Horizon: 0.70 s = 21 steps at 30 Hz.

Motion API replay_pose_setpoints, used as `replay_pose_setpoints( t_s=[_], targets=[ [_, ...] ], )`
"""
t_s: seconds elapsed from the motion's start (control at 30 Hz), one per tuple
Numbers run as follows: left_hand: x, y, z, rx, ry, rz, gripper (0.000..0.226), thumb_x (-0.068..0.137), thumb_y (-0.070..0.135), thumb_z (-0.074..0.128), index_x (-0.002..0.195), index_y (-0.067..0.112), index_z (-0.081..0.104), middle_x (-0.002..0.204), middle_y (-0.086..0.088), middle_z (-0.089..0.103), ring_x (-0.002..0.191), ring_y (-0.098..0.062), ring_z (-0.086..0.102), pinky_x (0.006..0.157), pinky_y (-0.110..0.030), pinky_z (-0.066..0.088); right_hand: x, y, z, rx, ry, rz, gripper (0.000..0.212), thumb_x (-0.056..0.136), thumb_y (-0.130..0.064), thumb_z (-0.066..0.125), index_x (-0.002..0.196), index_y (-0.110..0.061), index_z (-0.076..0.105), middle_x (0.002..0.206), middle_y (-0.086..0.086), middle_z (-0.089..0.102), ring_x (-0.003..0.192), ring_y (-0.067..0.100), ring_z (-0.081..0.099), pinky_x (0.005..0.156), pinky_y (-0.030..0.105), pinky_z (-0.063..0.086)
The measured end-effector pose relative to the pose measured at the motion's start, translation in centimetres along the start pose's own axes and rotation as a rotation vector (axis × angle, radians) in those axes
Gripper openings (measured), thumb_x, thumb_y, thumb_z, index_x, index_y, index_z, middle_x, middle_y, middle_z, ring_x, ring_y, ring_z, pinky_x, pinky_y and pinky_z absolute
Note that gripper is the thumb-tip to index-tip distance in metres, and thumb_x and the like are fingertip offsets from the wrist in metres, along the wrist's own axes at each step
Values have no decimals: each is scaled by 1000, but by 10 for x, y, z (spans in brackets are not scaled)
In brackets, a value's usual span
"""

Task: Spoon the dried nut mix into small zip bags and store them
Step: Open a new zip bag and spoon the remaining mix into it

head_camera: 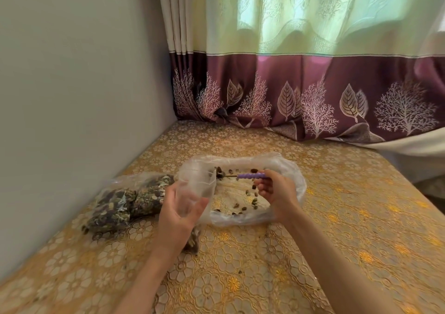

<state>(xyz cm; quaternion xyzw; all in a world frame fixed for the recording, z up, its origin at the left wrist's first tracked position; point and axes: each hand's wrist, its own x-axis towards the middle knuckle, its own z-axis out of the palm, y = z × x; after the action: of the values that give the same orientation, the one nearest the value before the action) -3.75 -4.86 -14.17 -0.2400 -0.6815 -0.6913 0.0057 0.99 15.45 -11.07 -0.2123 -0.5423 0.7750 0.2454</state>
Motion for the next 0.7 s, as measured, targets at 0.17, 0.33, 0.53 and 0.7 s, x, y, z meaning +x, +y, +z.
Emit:
replay_pose_setpoints(
  t_s=[0.17, 0.33, 0.53, 0.7],
  targets=[
    [0, 1, 0, -1, -5, -11, 97, 47, 76, 70, 123, 23, 44, 110, 5, 63, 92, 0, 65, 66, -16, 53, -7, -23, -5, -32, -1, -147, 22, 90, 0, 47, 76, 0, 64, 57, 2, 65, 48, 10, 47, 41, 16, 35],
    [-2, 5, 2, -4, -7, -2, 105, 46, 77, 70, 129, 18, 43, 108, 11, 61, 87, 4, 65, 62, -10, 50, -21, -55, -1, 1, -78, -255, 24, 92, -3, 47, 73, -1, 62, 55, 1, 63, 45, 10, 45, 39, 16, 32],
    [-2, 4, 1, 5, 11, -22, 109, 44, 80, 68, 132, 21, 43, 97, 19, 65, 87, 8, 64, 62, -9, 49, -42, -68, 3, -39, -158, -302, 24, 93, -9, 50, 78, 1, 65, 59, 5, 60, 47, 10, 47, 40, 16, 35],
    [-1, 1, -2, 55, 9, -8, 106, 47, 82, 64, 133, 23, 40, 90, 38, 62, 88, 20, 57, 64, -3, 45, -55, -69, 6, -182, -291, -377, 19, 93, -5, 51, 83, -2, 67, 61, 4, 63, 48, 10, 50, 41, 15, 38]
  ],
)
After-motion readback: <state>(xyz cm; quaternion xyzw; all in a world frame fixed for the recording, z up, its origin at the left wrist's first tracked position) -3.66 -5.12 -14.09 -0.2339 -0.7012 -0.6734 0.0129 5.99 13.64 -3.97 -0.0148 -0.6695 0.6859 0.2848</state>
